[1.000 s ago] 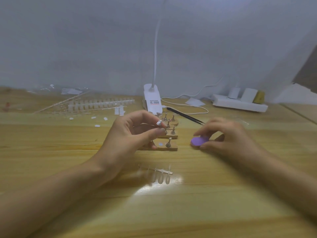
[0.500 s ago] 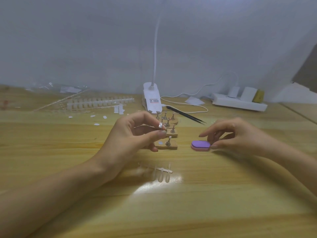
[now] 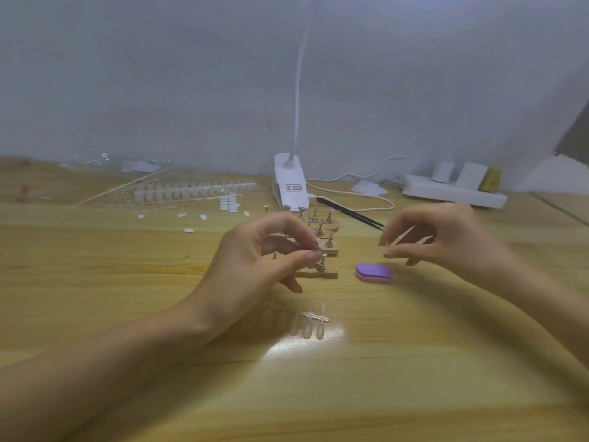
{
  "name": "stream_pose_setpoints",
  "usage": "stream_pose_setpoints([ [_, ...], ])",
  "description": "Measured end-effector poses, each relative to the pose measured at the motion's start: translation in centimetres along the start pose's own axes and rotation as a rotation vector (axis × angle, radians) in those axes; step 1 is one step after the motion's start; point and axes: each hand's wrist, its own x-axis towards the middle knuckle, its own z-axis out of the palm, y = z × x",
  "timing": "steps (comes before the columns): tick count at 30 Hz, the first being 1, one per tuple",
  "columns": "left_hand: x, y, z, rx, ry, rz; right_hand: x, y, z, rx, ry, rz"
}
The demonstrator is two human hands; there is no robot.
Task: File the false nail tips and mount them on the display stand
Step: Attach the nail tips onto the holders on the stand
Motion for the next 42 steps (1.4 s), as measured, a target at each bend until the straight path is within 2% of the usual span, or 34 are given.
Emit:
stream_pose_setpoints([
  [5,-0.1,-0.1,-0.1,0.013,0.016,0.003,-0.7,-5.1,2.8,-0.066,0.024,-0.179],
  [14,-0.1,-0.2,-0.1,-0.047,-0.009,-0.042,-0.2,-7.1,3.9,0.049,0.047,-0.247],
  [21,-0.3,0.1,0.0,-0.148,0.015,-0.082,-0.3,-6.8,3.6,0.212,0.09,-0.214],
  [36,-0.3,0.3,0.0,-0.106,-0.019,-0.068,-0.3,-7.4,3.9,0.19,0.062,-0.206],
  [42,-0.3,0.3,0.1,-0.117,-0.022,-0.066,-0.5,-7.7,4.0,0.156,0.099,-0.205],
])
